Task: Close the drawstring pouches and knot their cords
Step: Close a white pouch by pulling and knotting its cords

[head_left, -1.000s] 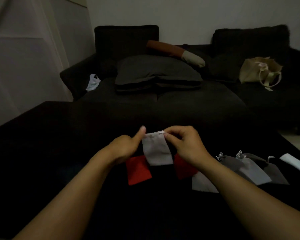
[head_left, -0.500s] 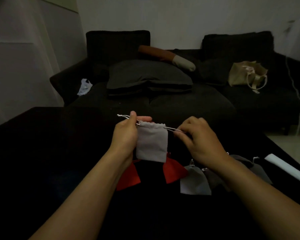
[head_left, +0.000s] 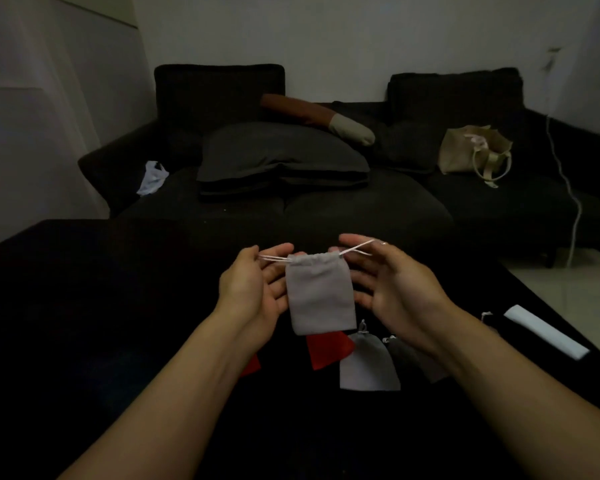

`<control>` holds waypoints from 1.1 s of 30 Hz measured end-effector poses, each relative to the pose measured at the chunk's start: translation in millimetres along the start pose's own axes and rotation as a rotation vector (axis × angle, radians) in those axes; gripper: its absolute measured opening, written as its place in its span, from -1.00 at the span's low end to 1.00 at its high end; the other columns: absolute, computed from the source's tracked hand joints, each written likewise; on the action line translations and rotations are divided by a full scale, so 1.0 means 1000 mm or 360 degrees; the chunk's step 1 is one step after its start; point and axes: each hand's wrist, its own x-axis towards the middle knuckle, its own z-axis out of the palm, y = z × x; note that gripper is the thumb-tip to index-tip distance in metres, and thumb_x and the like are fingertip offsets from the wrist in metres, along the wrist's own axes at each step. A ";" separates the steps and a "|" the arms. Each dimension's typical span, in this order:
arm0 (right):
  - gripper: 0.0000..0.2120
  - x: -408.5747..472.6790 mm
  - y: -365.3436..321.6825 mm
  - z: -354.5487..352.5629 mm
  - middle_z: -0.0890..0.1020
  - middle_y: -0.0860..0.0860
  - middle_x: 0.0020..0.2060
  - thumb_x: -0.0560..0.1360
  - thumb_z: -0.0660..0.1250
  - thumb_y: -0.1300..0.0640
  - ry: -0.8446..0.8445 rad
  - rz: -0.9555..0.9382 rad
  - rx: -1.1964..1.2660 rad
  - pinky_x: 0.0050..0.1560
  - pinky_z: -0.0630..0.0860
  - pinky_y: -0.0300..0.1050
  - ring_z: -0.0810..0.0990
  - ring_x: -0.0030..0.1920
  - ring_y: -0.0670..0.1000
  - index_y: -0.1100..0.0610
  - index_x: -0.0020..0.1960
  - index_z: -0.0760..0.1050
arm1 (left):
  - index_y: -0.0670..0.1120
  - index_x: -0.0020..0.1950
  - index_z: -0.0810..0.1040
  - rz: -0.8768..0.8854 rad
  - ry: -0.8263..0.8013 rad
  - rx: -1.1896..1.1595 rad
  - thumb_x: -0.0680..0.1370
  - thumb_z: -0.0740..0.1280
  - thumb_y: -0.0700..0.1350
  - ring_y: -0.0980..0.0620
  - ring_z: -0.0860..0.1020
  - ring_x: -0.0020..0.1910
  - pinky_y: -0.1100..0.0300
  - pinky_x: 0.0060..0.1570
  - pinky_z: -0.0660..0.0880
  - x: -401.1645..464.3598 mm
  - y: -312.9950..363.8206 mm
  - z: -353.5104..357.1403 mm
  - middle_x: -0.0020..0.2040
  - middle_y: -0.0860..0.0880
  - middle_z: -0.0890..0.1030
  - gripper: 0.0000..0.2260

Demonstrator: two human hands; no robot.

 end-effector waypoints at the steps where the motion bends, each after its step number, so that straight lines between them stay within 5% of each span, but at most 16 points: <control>1: -0.66 0.000 0.000 0.002 0.68 0.13 0.12 0.63 0.10 0.07 0.0010 0.0086 0.0180 0.16 0.54 0.05 0.64 0.15 0.11 0.14 0.22 0.58 | -0.16 0.06 0.60 -0.0046 0.0020 -0.0040 0.69 0.02 0.02 -0.11 0.64 0.00 0.03 -0.16 0.54 0.001 -0.001 0.000 0.03 -0.18 0.67 -0.59; 4: -0.70 -0.002 0.002 0.007 0.69 0.15 0.11 0.59 0.14 0.09 0.0108 0.0242 0.0674 0.31 0.44 0.15 0.61 0.21 0.17 0.15 0.14 0.58 | -0.15 0.05 0.60 -0.0164 0.0063 -0.0161 0.69 0.01 0.01 -0.13 0.63 0.04 -0.01 -0.06 0.55 0.001 -0.003 -0.001 0.03 -0.17 0.67 -0.59; 6: -0.77 -0.002 0.002 0.009 0.72 0.16 -0.02 0.57 0.14 0.12 0.0187 0.0236 0.0908 0.32 0.42 0.18 0.62 0.16 0.19 0.19 -0.10 0.54 | -0.16 0.04 0.60 -0.0190 0.0066 -0.0306 0.69 0.00 -0.01 -0.14 0.63 0.04 -0.03 0.07 0.54 0.002 -0.003 -0.004 -0.01 -0.17 0.70 -0.59; 8: -0.70 -0.001 -0.001 0.007 0.62 0.09 -0.36 0.53 0.12 0.16 0.0258 0.0168 0.1062 0.23 0.47 0.12 0.62 -0.11 0.08 0.13 -0.37 0.35 | -0.16 -0.03 0.57 -0.0163 0.0100 -0.0494 0.69 -0.01 -0.03 -0.11 0.64 -0.02 -0.02 0.15 0.51 0.006 0.000 -0.009 -0.10 -0.15 0.70 -0.60; 10: -0.67 0.001 -0.007 0.003 0.30 0.00 -0.54 0.48 0.07 0.19 0.0343 0.0085 0.1140 -0.01 0.49 -0.01 0.35 -0.44 -0.01 0.07 -0.45 0.19 | -0.14 -0.19 0.50 -0.0078 0.0164 -0.0659 0.68 0.01 -0.09 -0.05 0.61 -0.19 0.00 0.06 0.52 0.010 0.004 -0.011 -0.30 -0.09 0.61 -0.63; 14: -0.74 -0.002 -0.011 0.005 0.12 -0.04 -0.55 0.38 0.06 0.20 0.0293 -0.0037 0.1038 -0.33 0.32 -0.16 0.10 -0.54 -0.03 0.04 -0.46 0.12 | -0.06 -0.43 0.25 0.0164 0.0082 -0.0664 0.65 0.03 -0.12 0.05 0.30 -0.55 0.07 -0.21 0.51 0.007 0.005 -0.001 -0.59 0.01 0.22 -0.59; 19: -0.72 -0.006 -0.008 0.007 0.08 -0.03 -0.54 0.41 0.04 0.17 0.0261 -0.0023 0.0962 -0.45 0.21 -0.16 0.03 -0.52 -0.03 0.04 -0.46 0.09 | -0.03 -0.49 0.17 0.0167 -0.0104 -0.0583 0.62 0.03 -0.12 0.10 0.10 -0.64 0.32 -0.61 0.16 0.002 0.007 -0.003 -0.58 0.04 0.13 -0.56; 26: -0.69 -0.012 -0.013 0.014 0.07 -0.03 -0.54 0.44 0.03 0.13 0.0278 -0.0120 0.0665 -0.50 0.14 -0.16 0.01 -0.50 -0.03 0.03 -0.46 0.08 | -0.01 -0.48 0.16 0.0353 -0.0074 -0.0370 0.64 0.04 -0.08 0.11 0.07 -0.63 0.28 -0.60 0.02 0.000 0.010 -0.001 -0.57 0.05 0.13 -0.55; 30: -0.68 -0.011 -0.009 0.015 0.08 -0.01 -0.48 0.49 0.03 0.01 0.0086 -0.0083 0.0558 -0.41 0.16 -0.13 0.04 -0.45 -0.02 0.06 -0.41 0.12 | -0.03 -0.36 0.21 0.0283 -0.0423 -0.0122 0.61 -0.05 0.09 0.08 0.16 -0.50 0.17 -0.45 0.16 -0.006 0.000 0.003 -0.46 0.03 0.17 -0.62; 33: -0.64 -0.009 -0.006 0.016 0.15 0.01 -0.45 0.58 0.00 0.00 0.0078 -0.0055 0.0312 -0.35 0.18 -0.11 0.13 -0.42 -0.01 0.07 -0.37 0.18 | -0.05 -0.30 0.25 0.0308 -0.0519 0.0079 0.57 -0.04 -0.07 0.05 0.21 -0.42 0.15 -0.35 0.19 -0.008 -0.012 0.011 -0.40 0.01 0.21 -0.73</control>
